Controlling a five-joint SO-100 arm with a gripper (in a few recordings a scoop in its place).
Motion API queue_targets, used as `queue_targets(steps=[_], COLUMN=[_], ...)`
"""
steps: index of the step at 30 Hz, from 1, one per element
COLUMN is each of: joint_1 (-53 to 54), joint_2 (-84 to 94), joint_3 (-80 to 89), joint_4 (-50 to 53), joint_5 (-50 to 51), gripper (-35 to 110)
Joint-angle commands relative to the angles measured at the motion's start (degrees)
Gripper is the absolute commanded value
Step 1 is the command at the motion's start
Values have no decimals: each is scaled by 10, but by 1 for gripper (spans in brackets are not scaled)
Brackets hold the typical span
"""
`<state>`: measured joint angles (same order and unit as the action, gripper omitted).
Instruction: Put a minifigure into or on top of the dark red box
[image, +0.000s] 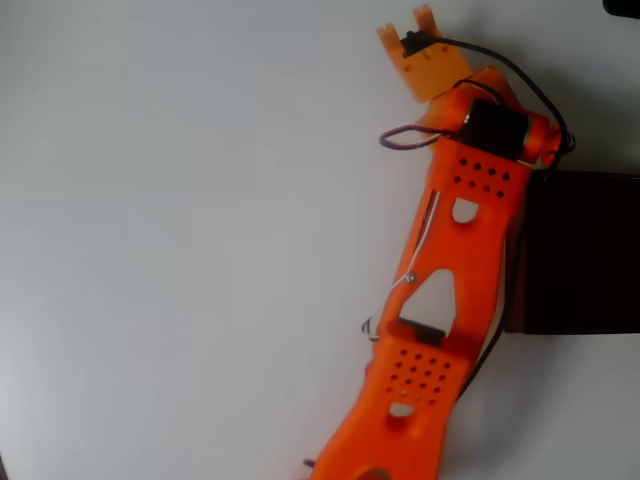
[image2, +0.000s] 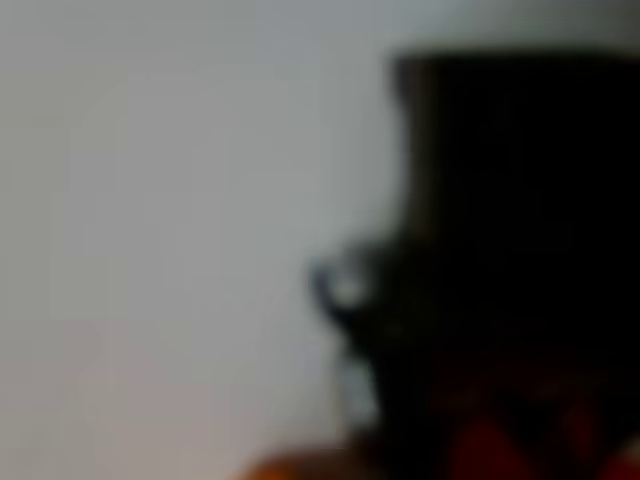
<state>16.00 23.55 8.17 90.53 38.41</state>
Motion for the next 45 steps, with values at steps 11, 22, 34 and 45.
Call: queue_targets(steps=[11, 22, 34, 45], joint_1=[8, 160, 261, 263], joint_2=[12, 306, 263, 233], joint_3=[-22, 109, 194, 196], joint_4=[35, 144, 144, 145], joint_5=[12, -44, -70, -70], gripper=[0, 0, 0, 17])
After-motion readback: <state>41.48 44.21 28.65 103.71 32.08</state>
